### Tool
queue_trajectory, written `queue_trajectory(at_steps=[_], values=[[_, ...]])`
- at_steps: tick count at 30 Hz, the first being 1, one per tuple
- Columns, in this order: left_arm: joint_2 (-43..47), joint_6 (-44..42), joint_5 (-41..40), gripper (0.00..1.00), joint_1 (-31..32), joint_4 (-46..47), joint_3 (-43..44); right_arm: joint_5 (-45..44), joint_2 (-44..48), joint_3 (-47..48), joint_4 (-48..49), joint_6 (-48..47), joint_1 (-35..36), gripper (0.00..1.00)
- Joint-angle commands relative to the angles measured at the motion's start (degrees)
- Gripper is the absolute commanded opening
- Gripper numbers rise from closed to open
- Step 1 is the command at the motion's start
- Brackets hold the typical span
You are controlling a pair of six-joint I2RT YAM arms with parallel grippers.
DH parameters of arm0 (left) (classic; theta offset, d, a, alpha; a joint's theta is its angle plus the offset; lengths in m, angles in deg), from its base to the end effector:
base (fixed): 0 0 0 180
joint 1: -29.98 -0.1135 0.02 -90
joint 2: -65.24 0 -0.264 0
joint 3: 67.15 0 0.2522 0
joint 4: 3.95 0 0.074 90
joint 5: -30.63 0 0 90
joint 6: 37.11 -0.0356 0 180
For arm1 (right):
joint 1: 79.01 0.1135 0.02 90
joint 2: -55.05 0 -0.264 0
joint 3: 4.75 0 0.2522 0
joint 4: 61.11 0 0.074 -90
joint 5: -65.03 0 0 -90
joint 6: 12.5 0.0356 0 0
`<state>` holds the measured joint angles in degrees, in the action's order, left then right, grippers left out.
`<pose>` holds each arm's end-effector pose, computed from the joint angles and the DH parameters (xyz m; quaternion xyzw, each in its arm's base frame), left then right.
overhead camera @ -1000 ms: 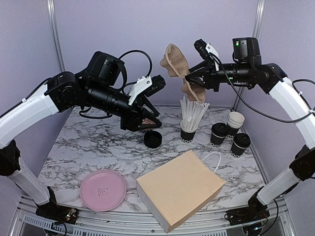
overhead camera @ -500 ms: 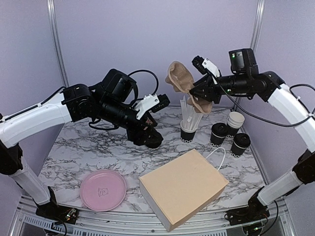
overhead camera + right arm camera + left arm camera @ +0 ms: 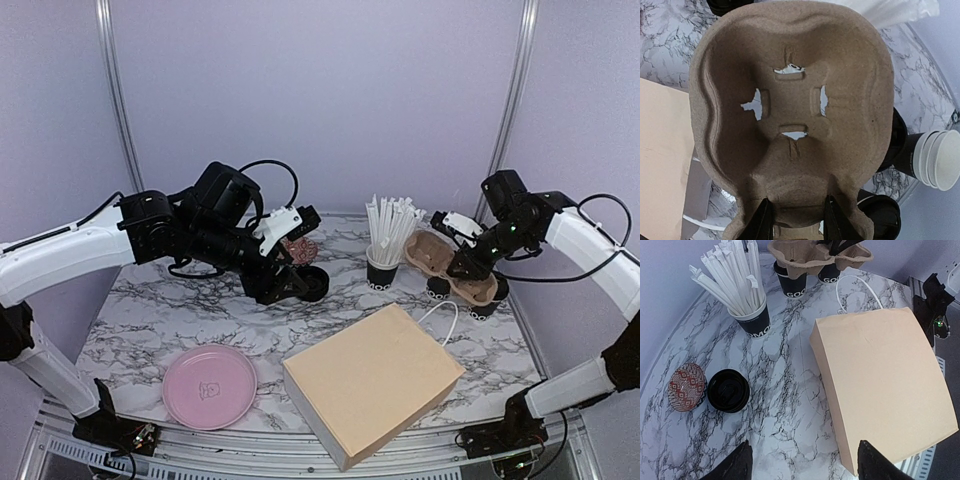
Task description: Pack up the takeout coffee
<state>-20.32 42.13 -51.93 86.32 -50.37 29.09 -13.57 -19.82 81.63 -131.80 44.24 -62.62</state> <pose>0.1825 -0.2823 0.3596 0.5155 0.7238 -0.2295 0.3972 0.2417 0.0784 0.3252 -0.4267 0.8596 0.0559 0.2756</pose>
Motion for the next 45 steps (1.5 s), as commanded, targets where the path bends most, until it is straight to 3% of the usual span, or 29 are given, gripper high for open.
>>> queue_trajectory(at_steps=[1,8,18,20,24,29,32,38,45], values=[[0.9,0.4,0.2,0.72,-0.3,2.3,-0.6,-1.6,2.1,-1.7,-5.8,-2.7,-3.8,0.18],[0.3,0.2,0.7,0.72,-0.5,2.7,-1.7,-2.3,0.9,-7.9,-9.4,-3.7,-10.4,0.19],[0.6,0.3,0.9,0.72,-0.6,3.3,-3.4,1.6,-2.8,-14.9,-9.3,-3.0,-10.9,0.22],[0.7,0.3,1.0,0.72,-0.7,3.3,-3.7,1.7,-3.2,-15.5,-8.7,-2.7,-10.9,0.30],[0.8,0.3,0.9,0.72,-0.7,3.4,-4.3,1.1,-3.3,-15.9,-7.9,-2.2,-10.9,0.54],[0.7,0.4,1.1,0.72,-0.8,3.4,-4.4,1.6,-1.4,-13.5,-9.4,-2.4,-10.9,0.62],[0.3,0.6,1.2,0.72,-0.8,3.8,-4.0,6.0,-0.5,-11.5,-10.9,-3.6,-10.9,0.63],[-1.3,0.7,2.2,0.72,-0.8,3.9,-2.8,25.0,-4.1,-9.1,-16.5,-8.2,-10.9,0.68],[-0.1,1.3,2.2,0.72,-0.8,4.0,-3.2,29.0,-8.6,-9.7,-20.5,-13.5,-10.8,0.74]])
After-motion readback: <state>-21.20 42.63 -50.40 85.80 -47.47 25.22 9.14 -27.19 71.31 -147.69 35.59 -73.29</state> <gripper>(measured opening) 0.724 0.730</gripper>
